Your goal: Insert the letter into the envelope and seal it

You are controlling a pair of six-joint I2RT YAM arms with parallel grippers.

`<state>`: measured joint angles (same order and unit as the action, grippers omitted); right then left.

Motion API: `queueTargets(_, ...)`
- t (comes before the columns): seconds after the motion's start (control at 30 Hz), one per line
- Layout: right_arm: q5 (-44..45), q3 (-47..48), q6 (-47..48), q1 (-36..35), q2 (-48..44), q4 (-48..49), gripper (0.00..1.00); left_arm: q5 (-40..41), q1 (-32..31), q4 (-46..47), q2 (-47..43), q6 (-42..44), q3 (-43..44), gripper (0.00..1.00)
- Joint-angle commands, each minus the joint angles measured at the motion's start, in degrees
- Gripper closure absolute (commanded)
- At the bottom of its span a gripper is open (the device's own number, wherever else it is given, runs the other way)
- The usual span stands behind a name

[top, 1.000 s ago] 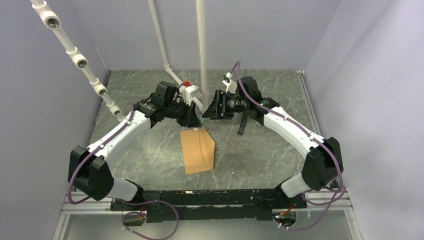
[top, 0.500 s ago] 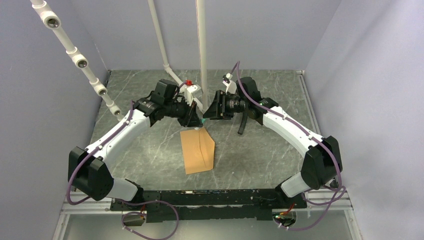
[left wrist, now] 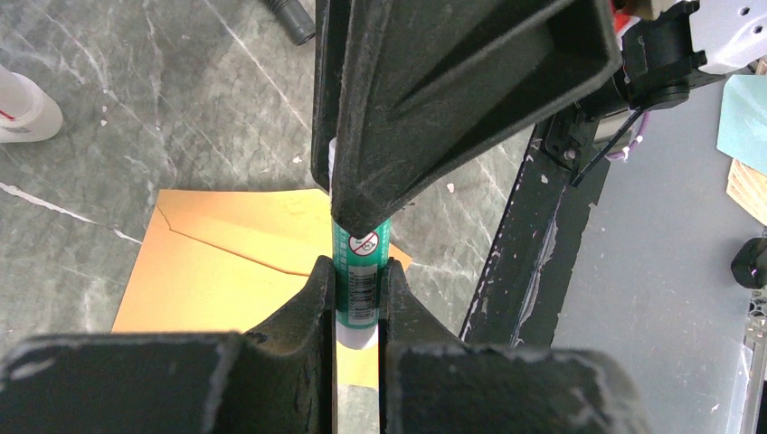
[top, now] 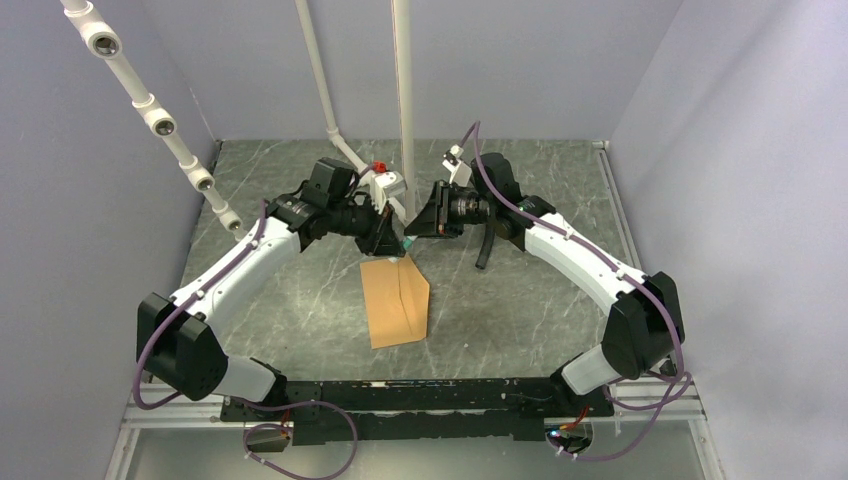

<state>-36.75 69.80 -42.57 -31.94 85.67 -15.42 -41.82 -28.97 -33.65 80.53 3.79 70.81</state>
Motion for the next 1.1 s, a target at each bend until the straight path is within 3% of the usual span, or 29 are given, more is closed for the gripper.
queueTargets(0.0, -2.01, 0.80, -0.36, -0.05, -1.18, 1.55, 0.93, 0.33, -0.25, 0.33, -0.11, -0.68, 3.09, 0.97)
queueTargets(0.07, -1.88, 0.73, -0.10, -0.05, -1.77, 0.90, 1.00, 1.33, -0.27, 0.74, 0.16, -3.04, 3.49, 0.90)
queueTargets(0.2, -1.61, 0.38, -0.74, 0.04, -3.43, 0.95, 1.00, 1.50, -0.30, 1.53, 1.27, -7.23, 3.99, 0.45)
queueTargets(0.3, -2.00, 0.12, -2.05, 0.06, -4.53, 1.36, 1.00, -0.45, -0.30, 4.14, 1.09, -8.52, 2.64, 0.38)
queueTargets(0.4, -2.40, -0.61, -3.85, 0.04, -5.67, 2.40, 1.00, -2.53, -0.29, 6.31, 1.05, -9.19, 1.45, 0.41)
queueTargets(0.47, -2.79, -1.31, -5.17, 0.12, -6.39, 3.36, 1.00, -4.73, -0.30, 6.18, 1.56, -8.78, 1.51, 0.50)
queueTargets(0.53, -3.38, -2.05, -6.17, 0.20, -6.71, 4.47, 1.00, -6.33, -0.29, 5.45, 2.22, -8.17, 2.02, 0.77)
queueTargets(0.6, -4.30, -2.06, -6.84, 0.39, -6.57, 4.72, 1.00, -6.87, -0.29, 4.19, 2.60, -7.31, 2.48, 0.96)
queueTargets(0.87, -6.07, 1.47, -4.25, 5.20, -9.42, -0.57, 1.00, -6.01, -0.19, -3.38, 1.25, -0.28, 2.09, 0.98)
queueTargets(1.07, -12.11, 5.37, -7.73, 11.64, -10.70, -3.50, 1.00, -4.11, -0.21, -2.03, -1.59, -0.08, -1.20, 0.98)
